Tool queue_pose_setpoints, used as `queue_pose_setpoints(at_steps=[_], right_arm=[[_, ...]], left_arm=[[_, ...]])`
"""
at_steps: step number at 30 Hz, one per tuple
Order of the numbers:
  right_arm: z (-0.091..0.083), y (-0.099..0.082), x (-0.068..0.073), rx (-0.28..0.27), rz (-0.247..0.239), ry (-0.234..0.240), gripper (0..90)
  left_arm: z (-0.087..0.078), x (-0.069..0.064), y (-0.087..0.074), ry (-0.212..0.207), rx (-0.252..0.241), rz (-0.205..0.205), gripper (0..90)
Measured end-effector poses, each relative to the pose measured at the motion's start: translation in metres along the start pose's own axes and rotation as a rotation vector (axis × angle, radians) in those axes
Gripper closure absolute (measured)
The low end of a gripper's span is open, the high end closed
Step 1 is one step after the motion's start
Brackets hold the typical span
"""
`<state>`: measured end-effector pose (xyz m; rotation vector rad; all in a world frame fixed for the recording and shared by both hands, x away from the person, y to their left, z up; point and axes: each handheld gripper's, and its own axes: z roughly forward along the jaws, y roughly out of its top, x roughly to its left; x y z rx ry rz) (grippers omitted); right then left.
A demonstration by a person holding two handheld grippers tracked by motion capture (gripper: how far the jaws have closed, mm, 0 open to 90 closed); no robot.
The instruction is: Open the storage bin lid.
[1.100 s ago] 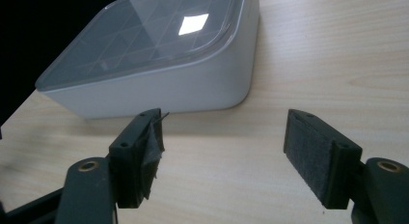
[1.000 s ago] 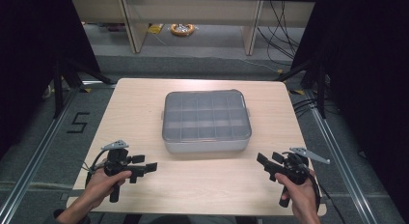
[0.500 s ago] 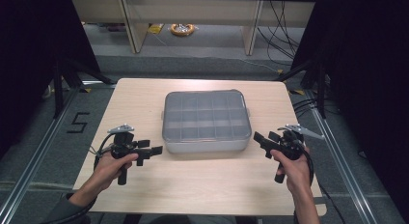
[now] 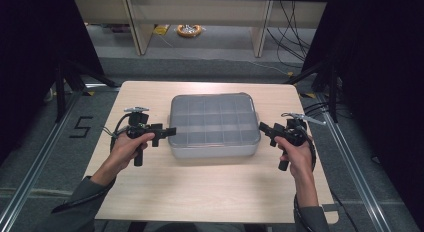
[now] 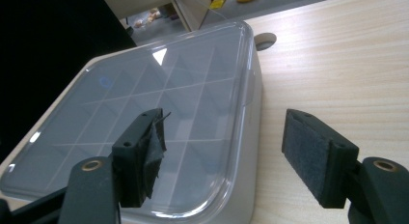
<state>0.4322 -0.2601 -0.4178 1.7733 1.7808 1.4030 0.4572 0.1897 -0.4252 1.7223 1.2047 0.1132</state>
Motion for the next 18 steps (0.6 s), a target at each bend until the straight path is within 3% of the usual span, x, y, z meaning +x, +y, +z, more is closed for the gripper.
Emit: queue_pose_setpoints(at_steps=[4,6,7,9,11,12,14,17,18], right_arm=[[0.009,0.001,-0.007,0.001,0.013,0.007,33.8],[0.015,0.003,-0.015,-0.018,-0.016,0.017,34.2],[0.017,0.004,-0.014,-0.011,0.008,0.013,34.5],[0.022,0.007,-0.020,-0.022,-0.028,0.012,34.8],[0.029,0.009,-0.024,-0.018,-0.021,0.016,35.1],[0.030,0.009,-0.017,0.003,0.071,0.013,35.1],[0.037,0.013,-0.025,-0.021,-0.023,0.018,35.2],[0.042,0.014,-0.022,-0.010,0.029,0.030,35.2],[0.046,0.015,-0.026,-0.018,-0.010,0.022,35.3]], left_arm=[[0.007,0.007,0.005,0.003,0.003,-0.019,24.7],[0.012,0.013,0.009,0.020,-0.002,-0.036,25.1],[0.015,0.015,0.010,0.020,0.005,-0.051,25.7],[0.021,0.019,0.012,0.020,0.016,-0.060,26.0],[0.025,0.021,0.013,0.027,0.016,-0.067,26.2],[0.027,0.023,0.014,0.030,0.019,-0.071,26.6],[0.031,0.025,0.015,0.041,0.023,-0.073,26.8],[0.035,0.030,0.015,0.047,0.036,-0.085,27.2],[0.037,0.031,0.014,0.049,0.039,-0.088,27.3]])
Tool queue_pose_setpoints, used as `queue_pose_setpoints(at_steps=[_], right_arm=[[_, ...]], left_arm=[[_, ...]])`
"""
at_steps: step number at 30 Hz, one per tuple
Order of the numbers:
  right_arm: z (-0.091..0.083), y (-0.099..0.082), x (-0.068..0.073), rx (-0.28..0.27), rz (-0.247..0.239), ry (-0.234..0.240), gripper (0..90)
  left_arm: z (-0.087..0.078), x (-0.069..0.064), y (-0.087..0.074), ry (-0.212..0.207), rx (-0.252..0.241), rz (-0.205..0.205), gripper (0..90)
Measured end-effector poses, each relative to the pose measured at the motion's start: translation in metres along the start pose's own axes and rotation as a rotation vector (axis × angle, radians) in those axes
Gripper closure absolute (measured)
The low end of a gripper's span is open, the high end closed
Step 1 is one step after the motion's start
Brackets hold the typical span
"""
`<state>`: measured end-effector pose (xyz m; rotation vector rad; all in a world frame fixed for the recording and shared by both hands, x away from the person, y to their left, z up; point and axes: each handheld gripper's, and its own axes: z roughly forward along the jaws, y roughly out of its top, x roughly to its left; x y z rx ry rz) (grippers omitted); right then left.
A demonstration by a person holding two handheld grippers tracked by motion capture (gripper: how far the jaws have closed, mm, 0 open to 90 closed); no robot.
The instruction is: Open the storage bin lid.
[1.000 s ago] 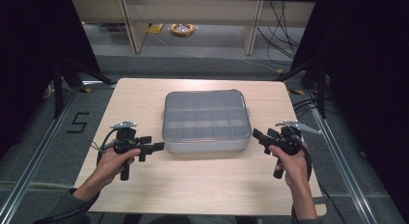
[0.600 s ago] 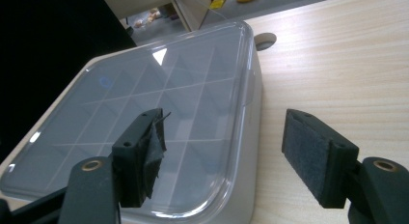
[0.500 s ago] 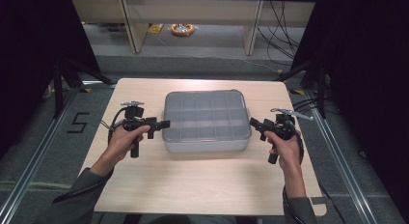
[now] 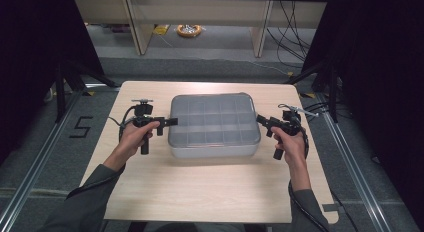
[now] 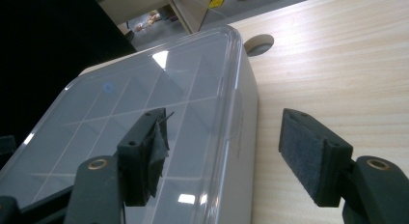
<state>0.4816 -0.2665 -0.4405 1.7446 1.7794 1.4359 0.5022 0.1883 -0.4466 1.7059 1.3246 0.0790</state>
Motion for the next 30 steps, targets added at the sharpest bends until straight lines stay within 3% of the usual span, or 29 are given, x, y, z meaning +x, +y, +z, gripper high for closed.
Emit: queue_pose_setpoints(at_steps=[1,2,3,5,6,7,8,10,12,13,14,15,16,18,19,21,23,25,26,28,29,30], right_arm=[[0.003,0.000,0.000,0.004,0.014,0.006,35.3],[0.002,0.000,0.007,0.043,0.130,0.008,35.5],[0.008,0.001,-0.002,0.001,0.016,0.012,35.5],[0.009,0.001,0.008,0.066,0.158,0.015,35.6],[0.017,0.001,-0.004,0.008,-0.007,0.020,35.7],[0.019,0.000,0.007,0.061,0.128,0.026,36.0],[0.019,0.000,0.007,0.061,0.128,0.026,36.0],[0.026,0.000,-0.001,0.035,0.025,0.036,36.6],[0.030,-0.001,0.000,0.041,0.023,0.039,36.9],[0.032,-0.002,0.004,0.060,0.072,0.042,37.3],[0.036,-0.002,0.000,0.051,0.029,0.035,38.8],[0.036,-0.002,0.000,0.051,0.029,0.035,38.8],[0.035,-0.003,0.007,0.085,0.135,0.041,39.3],[0.039,-0.003,0.003,0.069,0.103,0.053,41.4],[0.038,-0.003,0.006,0.094,0.146,0.054,42.0],[0.041,-0.004,0.002,0.079,0.088,0.059,44.0],[0.044,-0.005,0.003,0.074,0.108,0.055,45.8],[0.044,-0.005,0.003,0.071,0.105,0.052,47.3],[0.045,-0.006,-0.002,0.043,0.045,0.052,48.1],[0.043,-0.005,-0.001,0.035,0.074,0.057,49.9],[0.039,-0.004,0.006,0.070,0.165,0.057,50.2],[0.039,-0.004,0.006,0.070,0.165,0.057,50.2]], left_arm=[[0.001,0.002,-0.001,0.001,0.009,0.000,27.5],[0.003,0.003,-0.001,0.005,0.010,-0.011,27.7],[0.004,0.005,-0.001,0.006,0.009,-0.021,27.8],[0.006,0.009,-0.001,0.006,0.017,-0.032,28.2],[0.006,0.011,-0.002,0.013,0.015,-0.037,28.3],[0.008,0.015,-0.002,0.006,0.021,-0.053,29.1],[0.008,0.015,-0.002,0.006,0.021,-0.053,29.7],[0.008,0.017,-0.002,-0.002,0.019,-0.070,30.1],[0.009,0.018,-0.002,-0.002,0.016,-0.073,31.1],[0.009,0.018,-0.002,-0.002,0.016,-0.074,31.6],[0.010,0.019,-0.002,-0.003,0.016,-0.076,33.3],[0.010,0.019,-0.002,-0.006,0.016,-0.081,33.3],[0.011,0.020,-0.002,-0.019,0.019,-0.081,34.3],[0.011,0.020,-0.002,-0.023,0.018,-0.079,36.8],[0.012,0.020,-0.002,-0.025,0.017,-0.082,37.6],[0.012,0.020,-0.002,-0.027,0.016,-0.077,40.5],[0.012,0.021,-0.002,-0.037,0.034,-0.059,45.2],[0.013,0.021,-0.002,-0.049,0.025,-0.071,46.9],[0.013,0.021,-0.003,-0.050,0.016,-0.074,48.2],[0.015,0.018,-0.003,-0.051,0.004,-0.074,51.3],[0.015,0.017,-0.003,-0.047,-0.002,-0.073,51.3],[0.015,0.017,-0.003,-0.051,-0.001,-0.072,51.3]])
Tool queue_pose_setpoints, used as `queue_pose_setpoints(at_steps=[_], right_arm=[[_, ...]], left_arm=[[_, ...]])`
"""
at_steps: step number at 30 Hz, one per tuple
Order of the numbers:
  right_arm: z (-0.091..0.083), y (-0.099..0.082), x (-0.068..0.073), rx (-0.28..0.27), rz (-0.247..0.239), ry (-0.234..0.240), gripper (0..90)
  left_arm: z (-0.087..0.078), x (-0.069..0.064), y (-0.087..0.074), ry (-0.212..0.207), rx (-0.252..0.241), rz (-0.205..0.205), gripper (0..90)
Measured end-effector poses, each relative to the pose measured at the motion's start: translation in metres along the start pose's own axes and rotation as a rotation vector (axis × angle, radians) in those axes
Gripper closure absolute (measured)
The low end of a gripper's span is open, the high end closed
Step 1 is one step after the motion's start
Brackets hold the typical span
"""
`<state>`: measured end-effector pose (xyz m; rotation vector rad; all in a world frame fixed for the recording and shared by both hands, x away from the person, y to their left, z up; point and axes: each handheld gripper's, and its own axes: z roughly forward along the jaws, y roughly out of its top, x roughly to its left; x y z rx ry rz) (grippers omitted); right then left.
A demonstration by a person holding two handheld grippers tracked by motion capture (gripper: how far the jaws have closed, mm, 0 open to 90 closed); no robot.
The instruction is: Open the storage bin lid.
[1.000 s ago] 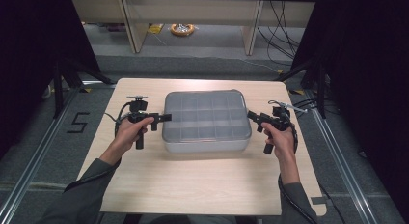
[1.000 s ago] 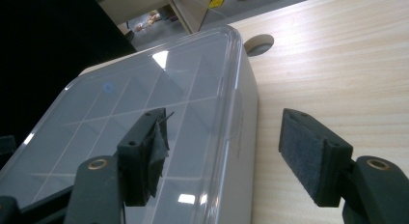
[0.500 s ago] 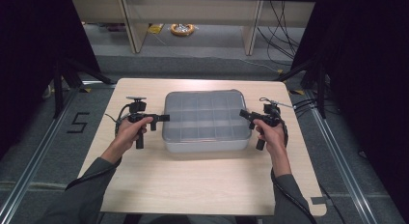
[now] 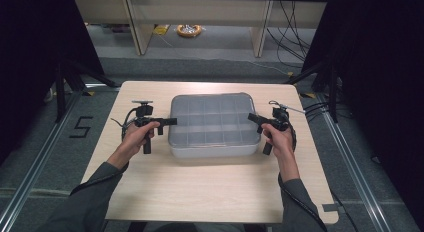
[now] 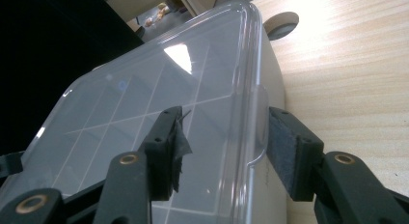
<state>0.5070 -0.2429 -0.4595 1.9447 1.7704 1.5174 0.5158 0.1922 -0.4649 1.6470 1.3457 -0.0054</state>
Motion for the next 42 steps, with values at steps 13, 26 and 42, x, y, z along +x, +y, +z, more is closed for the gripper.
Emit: queue_pose_setpoints(at_steps=[13,26,42], right_arm=[[-0.011,0.003,0.002,-0.106,-0.037,0.005,62.5],[-0.034,0.007,0.018,-0.190,-0.043,0.051,65.9],[-0.056,-0.004,0.027,-0.200,-0.042,0.059,66.0]], left_arm=[[-0.014,-0.008,0.005,0.005,-0.065,0.037,60.1],[-0.038,-0.025,0.013,-0.026,-0.149,0.052,64.3],[-0.051,-0.035,0.005,-0.044,-0.151,0.079,63.6]])
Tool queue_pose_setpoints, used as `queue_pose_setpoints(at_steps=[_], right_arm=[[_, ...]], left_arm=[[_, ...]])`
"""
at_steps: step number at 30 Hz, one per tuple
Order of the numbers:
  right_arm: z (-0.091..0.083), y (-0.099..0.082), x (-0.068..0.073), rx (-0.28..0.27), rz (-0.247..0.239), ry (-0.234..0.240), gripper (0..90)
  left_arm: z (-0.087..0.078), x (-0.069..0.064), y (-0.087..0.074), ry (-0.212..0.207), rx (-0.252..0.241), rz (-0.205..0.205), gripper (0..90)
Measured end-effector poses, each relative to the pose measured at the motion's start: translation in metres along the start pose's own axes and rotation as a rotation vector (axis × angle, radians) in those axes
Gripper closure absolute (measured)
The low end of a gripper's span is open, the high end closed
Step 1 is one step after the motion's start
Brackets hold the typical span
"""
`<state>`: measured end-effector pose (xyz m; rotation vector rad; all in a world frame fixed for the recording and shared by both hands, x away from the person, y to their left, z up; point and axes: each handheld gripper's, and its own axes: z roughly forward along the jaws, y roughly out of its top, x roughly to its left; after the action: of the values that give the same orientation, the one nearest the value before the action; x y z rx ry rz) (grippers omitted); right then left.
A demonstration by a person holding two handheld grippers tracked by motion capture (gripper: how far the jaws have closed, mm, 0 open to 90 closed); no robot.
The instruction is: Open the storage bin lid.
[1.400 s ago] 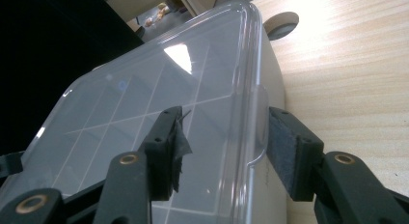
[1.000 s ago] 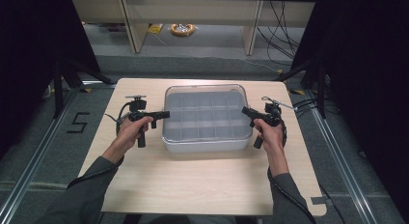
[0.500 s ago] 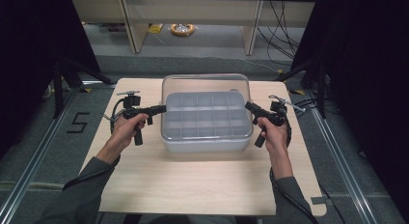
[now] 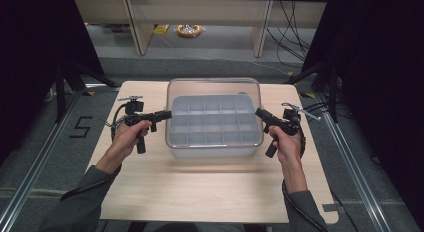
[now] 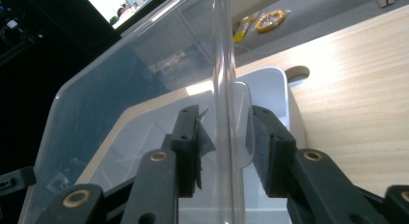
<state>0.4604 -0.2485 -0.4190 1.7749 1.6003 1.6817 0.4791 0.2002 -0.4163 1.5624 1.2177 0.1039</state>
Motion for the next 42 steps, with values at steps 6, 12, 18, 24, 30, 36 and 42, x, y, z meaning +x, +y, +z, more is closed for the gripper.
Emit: queue_pose_setpoints(at_steps=[6,12,18,24,30,36,42], right_arm=[[-0.007,-0.005,-0.002,-0.001,-0.033,-0.012,65.6],[-0.017,-0.008,0.002,0.003,0.011,-0.007,65.6],[-0.030,-0.010,0.002,-0.010,0.007,-0.007,65.6],[-0.042,-0.013,0.004,-0.034,-0.019,-0.003,65.6],[-0.049,-0.019,0.006,-0.019,-0.027,-0.017,66.0],[-0.055,-0.030,0.005,0.005,0.001,-0.013,66.0],[-0.067,-0.042,0.004,0.016,-0.035,-0.027,65.5]], left_arm=[[-0.003,-0.005,-0.005,-0.003,0.008,0.017,63.0],[-0.005,-0.010,-0.011,-0.004,0.013,0.025,62.8],[-0.009,-0.016,-0.020,-0.025,0.030,0.026,62.7],[-0.010,-0.021,-0.027,-0.021,0.046,0.045,62.2],[-0.013,-0.021,-0.033,-0.030,0.061,0.040,62.2],[-0.022,-0.025,-0.040,-0.050,0.057,0.040,62.4],[-0.031,-0.030,-0.051,-0.077,0.075,0.055,62.4]])
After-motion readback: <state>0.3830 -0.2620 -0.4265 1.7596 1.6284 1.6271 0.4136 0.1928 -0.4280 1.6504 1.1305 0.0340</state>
